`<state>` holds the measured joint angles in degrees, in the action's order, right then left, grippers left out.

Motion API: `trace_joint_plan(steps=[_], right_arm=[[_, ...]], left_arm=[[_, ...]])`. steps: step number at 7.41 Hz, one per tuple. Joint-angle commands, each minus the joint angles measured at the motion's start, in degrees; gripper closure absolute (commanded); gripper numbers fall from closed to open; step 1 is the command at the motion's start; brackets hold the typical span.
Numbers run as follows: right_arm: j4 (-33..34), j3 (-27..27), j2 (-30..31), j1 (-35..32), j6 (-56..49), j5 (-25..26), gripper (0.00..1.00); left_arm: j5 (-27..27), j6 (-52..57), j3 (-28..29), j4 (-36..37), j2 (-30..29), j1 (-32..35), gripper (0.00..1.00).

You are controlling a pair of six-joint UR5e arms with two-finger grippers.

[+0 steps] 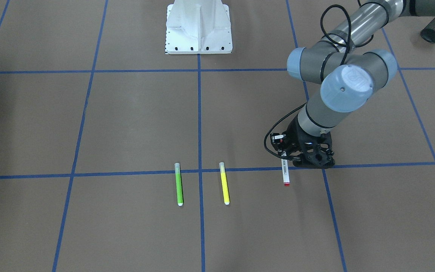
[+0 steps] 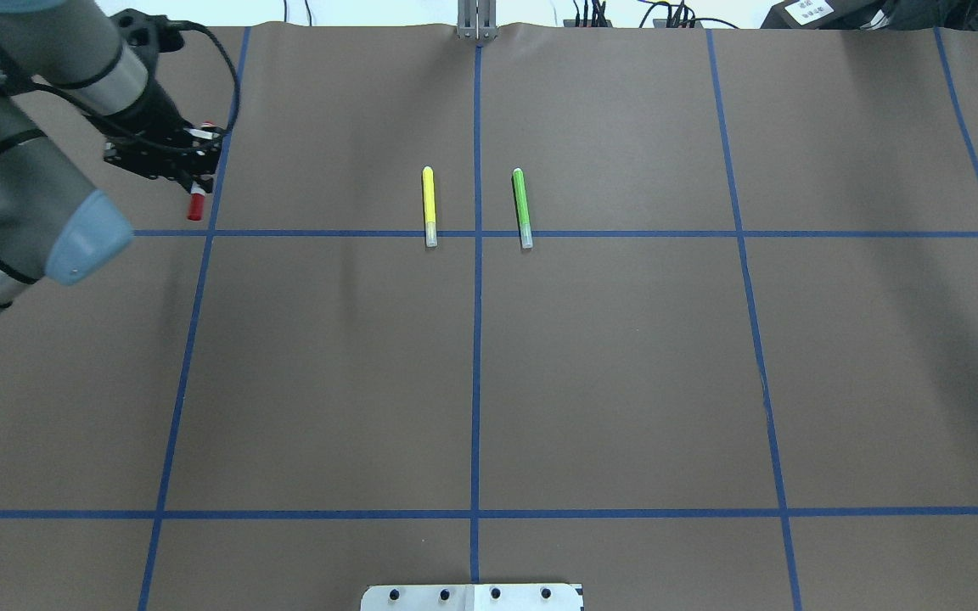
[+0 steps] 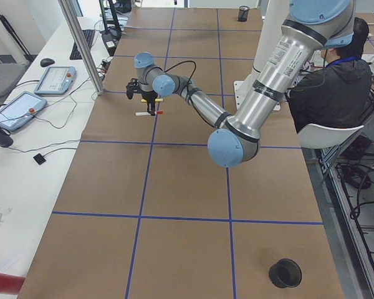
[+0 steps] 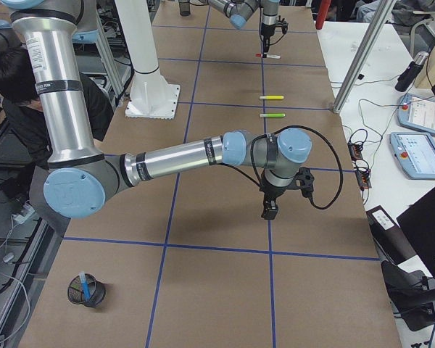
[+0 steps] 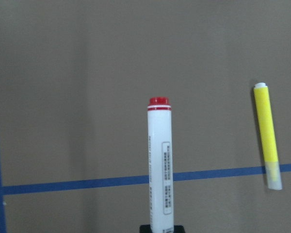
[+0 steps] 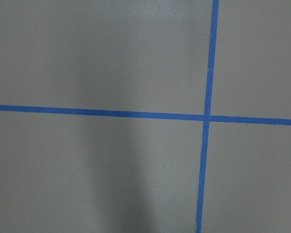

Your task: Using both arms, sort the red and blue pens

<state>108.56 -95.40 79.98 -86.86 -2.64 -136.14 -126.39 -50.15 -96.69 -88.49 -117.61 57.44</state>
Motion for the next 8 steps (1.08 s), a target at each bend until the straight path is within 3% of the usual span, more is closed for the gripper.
trace_joint_plan(steps=[1,3,5,7,8], right_arm=[[-0.8,0.0,0.1,0.3,0.0,0.0,0.0],[-0.8,0.0,0.2,0.4,0.0,-0.1,0.0],[-0.8,0.0,0.2,0.5,0.0,-0.3,0.0],[-0.7,0.6,0.4,0.5,0.0,-3.0,0.0],[-0.8,0.8,0.5,0.5,0.0,-3.4,0.0]], left_arm=[[0.5,11.7,-6.6,5.1,9.8,7.6,1.0],[7.3,31.7,-9.1,15.7,14.6,14.4,1.0],[8.3,43.9,-9.3,16.2,22.1,20.6,1.0],[8.1,50.0,-9.5,16.6,30.0,25.1,1.0],[8.1,50.8,-10.0,21.6,31.6,27.5,1.0]])
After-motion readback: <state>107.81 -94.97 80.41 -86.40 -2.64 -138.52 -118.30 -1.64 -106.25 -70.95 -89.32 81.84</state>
